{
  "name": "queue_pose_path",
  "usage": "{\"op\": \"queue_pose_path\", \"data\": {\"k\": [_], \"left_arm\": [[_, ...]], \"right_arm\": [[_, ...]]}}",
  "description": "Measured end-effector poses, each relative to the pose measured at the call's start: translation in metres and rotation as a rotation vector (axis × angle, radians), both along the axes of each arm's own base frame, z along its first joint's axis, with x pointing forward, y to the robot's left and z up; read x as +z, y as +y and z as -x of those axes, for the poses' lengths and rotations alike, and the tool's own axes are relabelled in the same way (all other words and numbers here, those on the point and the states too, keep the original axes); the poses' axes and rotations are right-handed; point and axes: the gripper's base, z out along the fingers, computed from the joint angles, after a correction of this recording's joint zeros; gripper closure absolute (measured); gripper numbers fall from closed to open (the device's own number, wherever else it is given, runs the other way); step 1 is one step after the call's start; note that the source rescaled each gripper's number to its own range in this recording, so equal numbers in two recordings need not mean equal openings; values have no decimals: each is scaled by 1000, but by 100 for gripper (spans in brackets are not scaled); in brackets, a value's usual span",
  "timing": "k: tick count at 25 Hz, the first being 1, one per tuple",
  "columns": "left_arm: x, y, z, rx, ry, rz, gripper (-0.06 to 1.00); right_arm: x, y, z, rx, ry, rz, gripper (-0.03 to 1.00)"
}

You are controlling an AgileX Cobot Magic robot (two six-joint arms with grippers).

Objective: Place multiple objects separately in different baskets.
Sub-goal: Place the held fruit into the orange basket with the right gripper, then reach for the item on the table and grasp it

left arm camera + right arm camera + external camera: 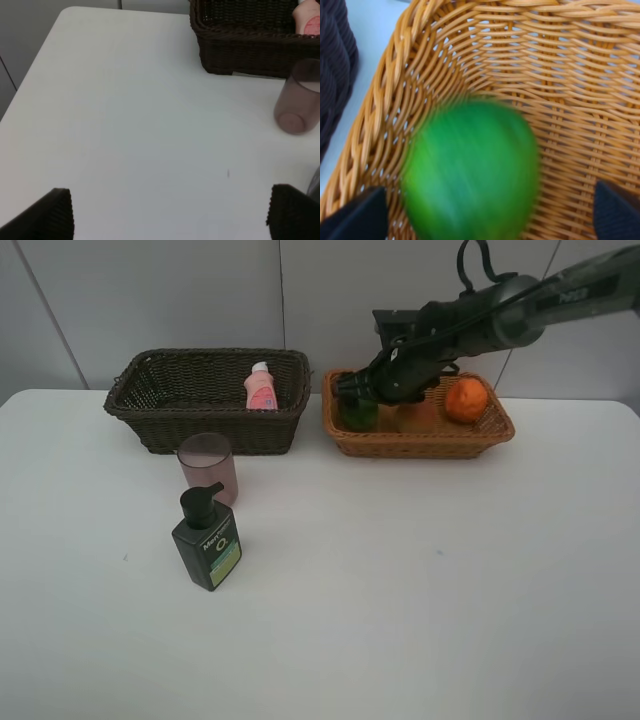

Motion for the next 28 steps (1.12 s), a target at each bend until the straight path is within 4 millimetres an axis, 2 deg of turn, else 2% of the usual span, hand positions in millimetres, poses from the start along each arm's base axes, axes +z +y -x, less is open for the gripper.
{"op": "queue_pose_path", "data": {"k": [3, 6, 11, 14, 17, 20, 24, 28], "left_arm": [[0, 0, 0, 0, 0, 0, -6], [0, 0, 0, 0, 0, 0, -6], [0, 0, 0, 0, 0, 0, -6], [0, 0, 0, 0, 0, 0, -6], [0, 0, 0, 0, 0, 0, -6], [0, 0, 0, 0, 0, 0, -6], [0, 0, 0, 0, 0, 0, -6], [0, 0, 0, 0, 0, 0, -6]], "right_arm": [[10, -1, 2, 3, 1, 9, 4], [33, -5, 9, 4, 12, 23, 3], [69, -17, 32, -17, 108, 62, 3], [78, -45, 50, -64, 134, 69, 3], [80, -88, 73, -150, 168, 72, 3], [92, -129, 101, -240, 173, 67, 3], [130, -162, 145, -325, 105, 47, 3], [186, -168, 196, -330, -26, 23, 3]]}}
